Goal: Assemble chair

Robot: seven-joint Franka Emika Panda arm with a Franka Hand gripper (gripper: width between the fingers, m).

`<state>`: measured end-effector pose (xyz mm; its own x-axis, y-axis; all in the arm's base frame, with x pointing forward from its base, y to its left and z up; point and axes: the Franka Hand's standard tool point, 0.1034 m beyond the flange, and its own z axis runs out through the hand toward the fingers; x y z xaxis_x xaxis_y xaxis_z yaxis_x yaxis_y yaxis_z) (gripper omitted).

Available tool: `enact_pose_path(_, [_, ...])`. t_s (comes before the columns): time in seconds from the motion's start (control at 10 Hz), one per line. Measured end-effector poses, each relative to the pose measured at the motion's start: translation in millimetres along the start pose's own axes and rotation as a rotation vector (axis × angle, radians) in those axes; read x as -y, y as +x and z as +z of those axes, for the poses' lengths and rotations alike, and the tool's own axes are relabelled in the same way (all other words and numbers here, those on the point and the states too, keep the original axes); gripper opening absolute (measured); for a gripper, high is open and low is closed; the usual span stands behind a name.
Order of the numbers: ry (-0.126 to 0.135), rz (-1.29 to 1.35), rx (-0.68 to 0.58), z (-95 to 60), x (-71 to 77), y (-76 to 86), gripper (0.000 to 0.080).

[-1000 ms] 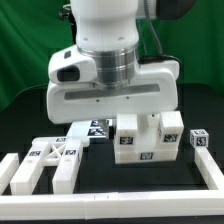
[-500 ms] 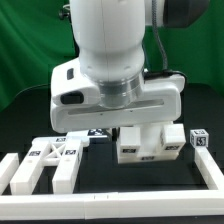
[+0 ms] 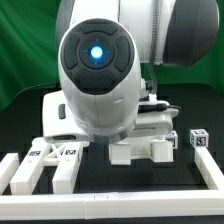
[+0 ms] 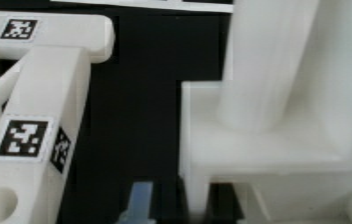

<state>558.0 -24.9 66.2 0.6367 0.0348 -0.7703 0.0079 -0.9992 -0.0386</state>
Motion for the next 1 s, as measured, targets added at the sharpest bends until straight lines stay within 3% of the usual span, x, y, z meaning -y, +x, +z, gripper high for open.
enact_pose_path(0.2, [0.0, 0.002, -0.009, 0.1, -1.7, 2.3, 0.0032])
enact_pose_path(0.5, [0.025, 0.047, 0.095, 16.9, -12.5, -5.9, 0.0032])
enact_pose_path(1.0, [0.026, 0.075, 0.156, 45.9, -14.1, 5.6, 0.0032])
